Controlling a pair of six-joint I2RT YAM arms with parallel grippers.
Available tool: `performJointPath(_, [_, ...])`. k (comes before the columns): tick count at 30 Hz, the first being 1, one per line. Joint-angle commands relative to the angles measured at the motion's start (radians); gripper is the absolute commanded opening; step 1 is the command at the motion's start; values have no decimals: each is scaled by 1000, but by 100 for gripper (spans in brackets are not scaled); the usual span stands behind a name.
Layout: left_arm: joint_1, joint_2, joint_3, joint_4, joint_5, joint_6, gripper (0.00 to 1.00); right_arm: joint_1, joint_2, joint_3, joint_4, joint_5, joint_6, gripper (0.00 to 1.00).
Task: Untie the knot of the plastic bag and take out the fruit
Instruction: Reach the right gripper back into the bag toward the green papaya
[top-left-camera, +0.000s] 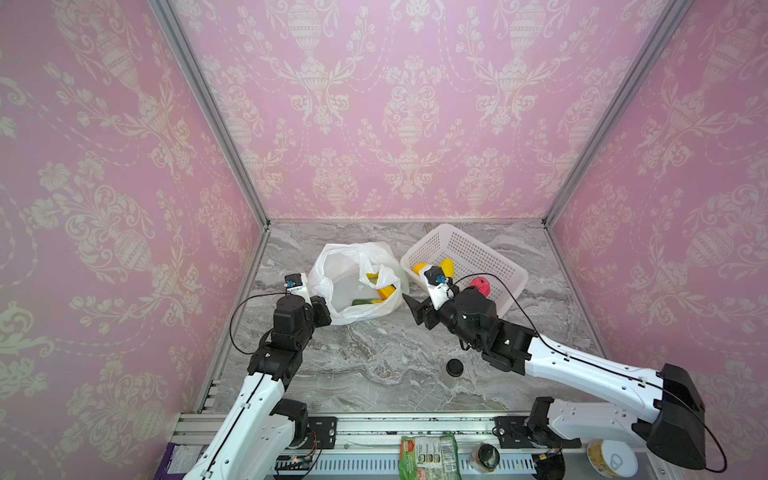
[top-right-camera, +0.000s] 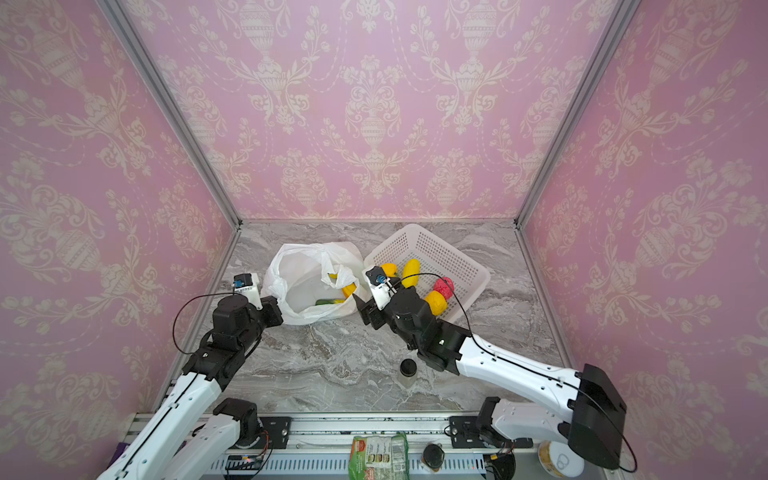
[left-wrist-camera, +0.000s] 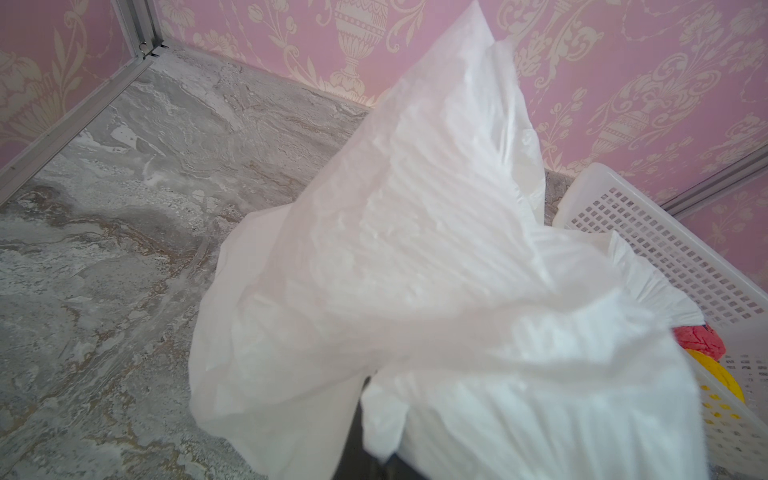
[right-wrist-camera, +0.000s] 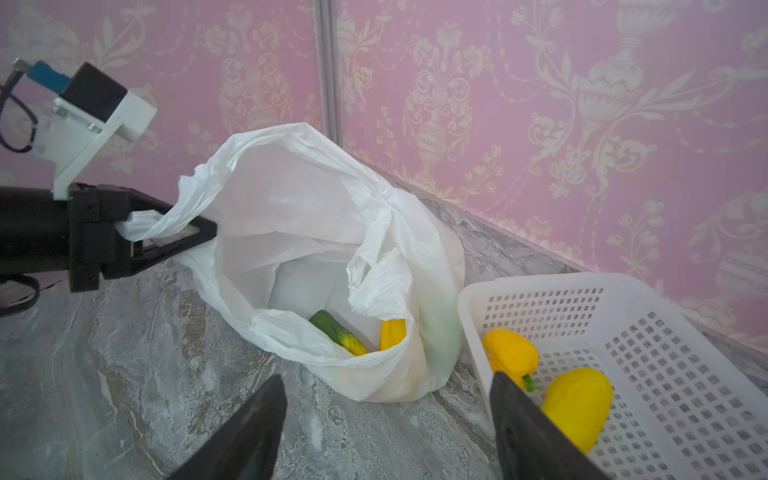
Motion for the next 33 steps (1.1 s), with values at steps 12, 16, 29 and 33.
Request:
performJointPath(12, [6,-30,-18,-4,-7,-4,0,112,277,153,59,-249,-97,46])
performJointPath(16, [5,-17,-18,4,-3,-4,0,110,435,298,-37,-213,-86,42])
performJointPath(29, [7,-29,-17,-6,-6,-3,0,-17,952,962,-448,-74,-43,29])
performJointPath(33, [7,-26,-10,-6,-9,0,0,-25,1035,1049,-567,5,-37,29])
